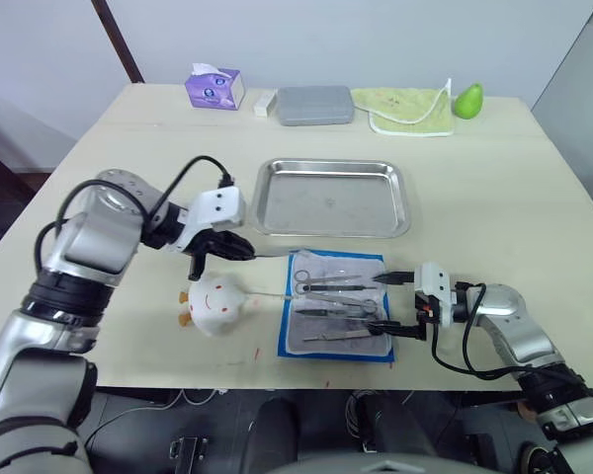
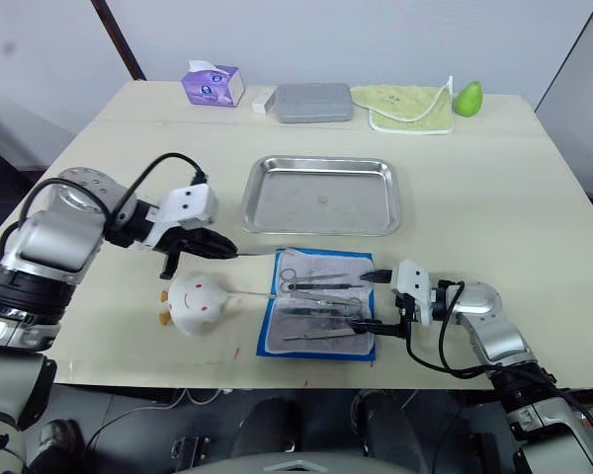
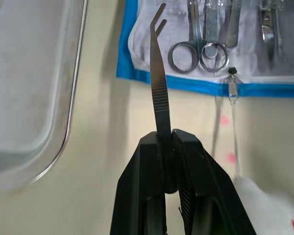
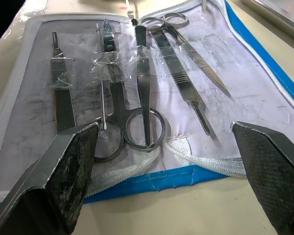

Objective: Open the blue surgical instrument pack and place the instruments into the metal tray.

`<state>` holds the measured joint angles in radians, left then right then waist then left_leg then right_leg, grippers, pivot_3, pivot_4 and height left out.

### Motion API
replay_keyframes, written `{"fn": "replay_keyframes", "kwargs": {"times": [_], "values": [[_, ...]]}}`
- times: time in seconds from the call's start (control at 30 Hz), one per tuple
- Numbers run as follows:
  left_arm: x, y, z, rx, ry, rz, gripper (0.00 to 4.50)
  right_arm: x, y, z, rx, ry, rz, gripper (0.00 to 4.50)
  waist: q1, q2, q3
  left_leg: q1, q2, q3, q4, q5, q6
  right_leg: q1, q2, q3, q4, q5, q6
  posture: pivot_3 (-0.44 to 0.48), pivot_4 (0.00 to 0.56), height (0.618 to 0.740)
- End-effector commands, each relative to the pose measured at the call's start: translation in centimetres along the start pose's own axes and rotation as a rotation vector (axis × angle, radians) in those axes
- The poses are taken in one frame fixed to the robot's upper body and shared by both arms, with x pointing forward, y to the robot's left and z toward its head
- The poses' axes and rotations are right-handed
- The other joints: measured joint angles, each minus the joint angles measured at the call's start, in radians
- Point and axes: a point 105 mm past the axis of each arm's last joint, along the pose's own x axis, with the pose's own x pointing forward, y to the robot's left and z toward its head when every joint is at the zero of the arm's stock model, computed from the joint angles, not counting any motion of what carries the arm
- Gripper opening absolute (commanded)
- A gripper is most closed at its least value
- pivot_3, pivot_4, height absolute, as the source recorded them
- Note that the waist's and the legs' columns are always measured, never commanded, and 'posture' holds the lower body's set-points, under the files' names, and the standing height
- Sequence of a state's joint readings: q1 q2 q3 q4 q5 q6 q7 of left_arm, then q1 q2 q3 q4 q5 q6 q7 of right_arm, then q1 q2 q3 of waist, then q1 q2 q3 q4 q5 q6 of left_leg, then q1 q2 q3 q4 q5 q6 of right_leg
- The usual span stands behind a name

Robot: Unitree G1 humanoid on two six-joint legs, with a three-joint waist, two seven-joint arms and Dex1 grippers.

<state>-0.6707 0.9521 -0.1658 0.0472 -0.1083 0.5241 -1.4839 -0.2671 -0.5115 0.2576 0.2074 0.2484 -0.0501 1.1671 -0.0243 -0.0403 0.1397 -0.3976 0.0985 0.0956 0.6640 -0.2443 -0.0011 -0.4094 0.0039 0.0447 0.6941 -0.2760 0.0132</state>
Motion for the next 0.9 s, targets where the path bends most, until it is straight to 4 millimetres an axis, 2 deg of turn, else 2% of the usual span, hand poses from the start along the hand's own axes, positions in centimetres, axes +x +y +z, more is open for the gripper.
{"fn": "replay_keyframes", "kwargs": {"times": [0.03,0.2,0.37,0.47,0.6,0.9], "values": [[-1.4,0.3,1.5,-0.054,-0.096,0.112,0.04,-0.5,2.1,-5.2,0.145,0.193,0.049,4.50,0.001,0.000,0.000,0.000,0.000,0.000,0.000,0.000,0.000,0.000,0.000,0.000,0.000,0.000,0.000,0.000,0.150,0.740],[-0.2,1.4,3.2,-0.255,-0.251,0.294,0.04,-0.7,1.9,-5.1,0.146,0.189,0.049,4.50,0.013,-0.005,-0.003,0.000,0.000,0.000,0.000,0.000,0.000,0.000,0.000,0.000,0.000,0.000,0.000,0.000,0.150,0.740],[1.4,2.8,4.2,-0.362,-0.280,0.533,0.04,-0.9,1.7,-4.9,0.145,0.189,0.048,4.50,0.013,-0.005,-0.004,0.000,-0.001,0.000,0.000,0.000,0.000,0.000,-0.001,0.000,0.000,0.000,0.000,0.000,0.150,0.740],[2.4,4.0,4.3,-0.469,-0.236,0.699,0.04,-1.0,1.7,-4.9,0.146,0.191,0.047,4.50,0.013,-0.005,-0.004,0.000,-0.001,-0.001,0.000,0.000,0.000,0.000,0.000,0.000,0.000,0.000,0.000,0.000,0.150,0.740],[3.8,5.3,5.1,-0.621,-0.278,0.802,0.04,-1.1,1.7,-4.9,0.151,0.190,0.042,4.50,0.015,-0.006,-0.004,0.000,-0.002,-0.002,0.000,0.000,0.000,0.001,-0.001,0.000,0.000,0.000,0.001,0.000,0.150,0.740],[6.6,8.1,2.9,-0.720,-0.196,0.946,0.04,-1.3,1.6,-4.7,0.151,0.196,0.041,4.50,0.013,-0.004,-0.005,0.000,-0.004,-0.003,0.000,0.000,0.000,0.001,-0.003,-0.001,0.000,0.000,0.001,0.000,0.150,0.740]]}}
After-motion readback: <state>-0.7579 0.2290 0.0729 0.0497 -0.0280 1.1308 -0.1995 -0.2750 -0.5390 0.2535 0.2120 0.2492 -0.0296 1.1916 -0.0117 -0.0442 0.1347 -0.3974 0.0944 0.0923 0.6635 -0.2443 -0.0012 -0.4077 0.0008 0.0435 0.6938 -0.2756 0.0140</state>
